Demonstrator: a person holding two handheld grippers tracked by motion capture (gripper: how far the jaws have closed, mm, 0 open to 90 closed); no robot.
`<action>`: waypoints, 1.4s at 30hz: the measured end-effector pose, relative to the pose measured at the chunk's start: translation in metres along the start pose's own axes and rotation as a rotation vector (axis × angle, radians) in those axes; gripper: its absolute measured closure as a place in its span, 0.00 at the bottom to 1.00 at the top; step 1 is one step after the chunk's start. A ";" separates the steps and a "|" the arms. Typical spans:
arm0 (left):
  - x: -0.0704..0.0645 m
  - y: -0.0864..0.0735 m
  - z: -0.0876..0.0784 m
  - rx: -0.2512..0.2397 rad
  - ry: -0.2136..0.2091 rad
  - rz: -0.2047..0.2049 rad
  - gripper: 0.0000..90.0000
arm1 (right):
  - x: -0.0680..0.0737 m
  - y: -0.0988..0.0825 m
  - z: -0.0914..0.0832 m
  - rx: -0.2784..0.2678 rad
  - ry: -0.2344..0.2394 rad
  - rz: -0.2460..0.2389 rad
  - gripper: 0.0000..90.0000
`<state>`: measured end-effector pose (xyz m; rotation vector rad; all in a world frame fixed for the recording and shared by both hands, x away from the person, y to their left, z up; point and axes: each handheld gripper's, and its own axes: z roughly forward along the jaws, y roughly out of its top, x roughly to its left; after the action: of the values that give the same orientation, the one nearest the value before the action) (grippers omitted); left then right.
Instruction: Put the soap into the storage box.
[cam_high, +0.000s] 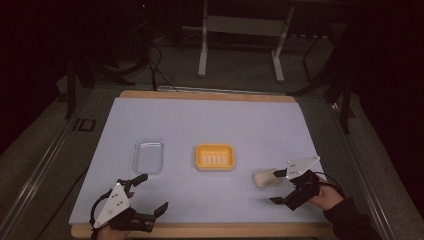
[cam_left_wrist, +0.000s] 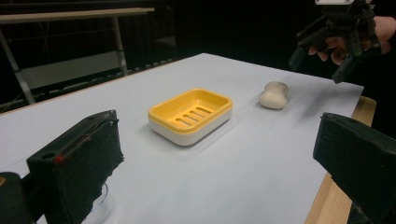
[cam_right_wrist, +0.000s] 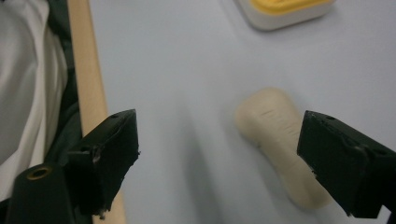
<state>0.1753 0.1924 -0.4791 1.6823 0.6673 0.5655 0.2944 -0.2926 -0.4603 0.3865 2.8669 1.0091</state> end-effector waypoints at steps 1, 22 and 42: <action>0.000 0.000 0.000 0.000 0.000 0.000 0.01 | 0.000 0.000 0.000 0.000 0.000 0.000 0.14; -0.001 0.000 0.001 0.013 -0.010 0.010 0.01 | -0.004 0.015 0.005 0.270 0.082 0.016 0.15; -0.002 0.000 0.003 0.017 0.002 0.012 0.01 | -0.010 0.029 0.011 0.460 0.110 0.015 0.15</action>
<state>0.1761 0.1891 -0.4794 1.7028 0.6654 0.5722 0.3115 -0.2672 -0.4510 0.3899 3.1850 0.3691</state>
